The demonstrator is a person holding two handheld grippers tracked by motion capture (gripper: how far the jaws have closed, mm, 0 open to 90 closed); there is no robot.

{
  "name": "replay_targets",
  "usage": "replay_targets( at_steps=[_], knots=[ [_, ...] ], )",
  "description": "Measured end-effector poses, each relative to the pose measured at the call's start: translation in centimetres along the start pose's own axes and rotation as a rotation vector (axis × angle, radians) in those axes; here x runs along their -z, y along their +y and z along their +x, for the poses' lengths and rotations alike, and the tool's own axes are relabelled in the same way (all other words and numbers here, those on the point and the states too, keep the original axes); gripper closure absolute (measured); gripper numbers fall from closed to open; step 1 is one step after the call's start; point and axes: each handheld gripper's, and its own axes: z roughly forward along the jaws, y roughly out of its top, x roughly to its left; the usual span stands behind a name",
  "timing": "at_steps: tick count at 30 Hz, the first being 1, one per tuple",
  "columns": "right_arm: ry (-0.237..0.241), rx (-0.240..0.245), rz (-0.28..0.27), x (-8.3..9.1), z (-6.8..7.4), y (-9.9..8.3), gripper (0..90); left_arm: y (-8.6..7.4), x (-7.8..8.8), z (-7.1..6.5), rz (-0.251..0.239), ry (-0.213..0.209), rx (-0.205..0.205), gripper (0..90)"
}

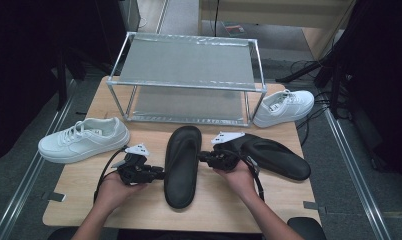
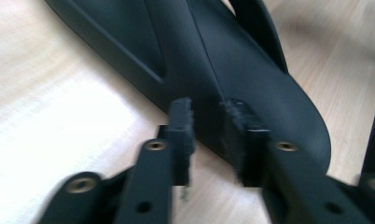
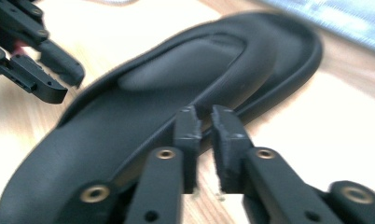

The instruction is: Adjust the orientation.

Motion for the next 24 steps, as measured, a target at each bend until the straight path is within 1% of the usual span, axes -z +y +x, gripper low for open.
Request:
replay_targets(
  at_steps=[1, 2, 5, 7, 8, 9, 10, 12, 14, 16, 18, 22, 24],
  knots=[
    [0.007, 0.002, -0.015, 0.3, -0.2, 0.0, 76.1, 0.1, 0.2, 0.2, -0.005, -0.012, 0.0, 68.4],
    [0.02, 0.001, -0.019, 0.6, -0.3, 0.0, 73.4, 0.1, 0.3, 0.3, -0.012, -0.017, 0.002, 66.6],
    [0.029, 0.029, -0.029, 1.4, -0.6, -0.3, 65.6, 0.3, 0.3, 0.5, -0.008, -0.001, -0.004, 57.4],
    [0.032, 0.031, -0.044, 1.9, -0.8, -0.4, 57.9, 0.5, 0.3, 0.6, -0.009, 0.013, -0.011, 52.5],
    [0.045, 0.028, -0.056, 2.1, -0.9, -0.6, 53.2, 0.6, 0.4, 0.6, -0.012, 0.02, -0.019, 50.0],
    [0.044, 0.037, -0.06, 2.2, -1.1, -0.7, 48.5, 0.6, 0.5, 0.7, -0.03, 0.019, -0.021, 48.2],
    [0.037, 0.047, -0.053, 2.3, -1.1, -0.8, 46.3, 0.6, 0.6, 0.6, -0.042, 0.019, -0.026, 45.9],
    [0.036, 0.069, -0.028, 2.7, -1.2, -1.0, 46.3, 0.5, 0.8, 0.6, -0.063, 0.025, -0.037, 42.4],
    [0.042, 0.068, -0.039, 3.3, -1.1, -1.1, 46.4, 0.5, 0.9, 0.7, -0.075, 0.025, -0.039, 40.0],
    [0.048, 0.074, -0.054, 3.9, -1.1, -1.1, 45.8, 0.5, 0.9, 0.8, -0.067, 0.02, -0.034, 39.3],
    [0.042, 0.081, -0.061, 4.4, -1.3, -1.2, 45.6, 0.6, 0.9, 0.8, -0.066, 0.019, -0.032, 39.4],
    [0.041, 0.065, -0.056, 5.2, -1.9, -1.6, 45.9, 1.0, 0.8, 0.9, -0.056, 0.016, -0.034, 39.3],
    [0.03, 0.068, -0.057, 5.7, -2.0, -1.8, 46.1, 1.2, 0.7, 0.8, -0.05, 0.016, -0.039, 39.3]
  ],
)
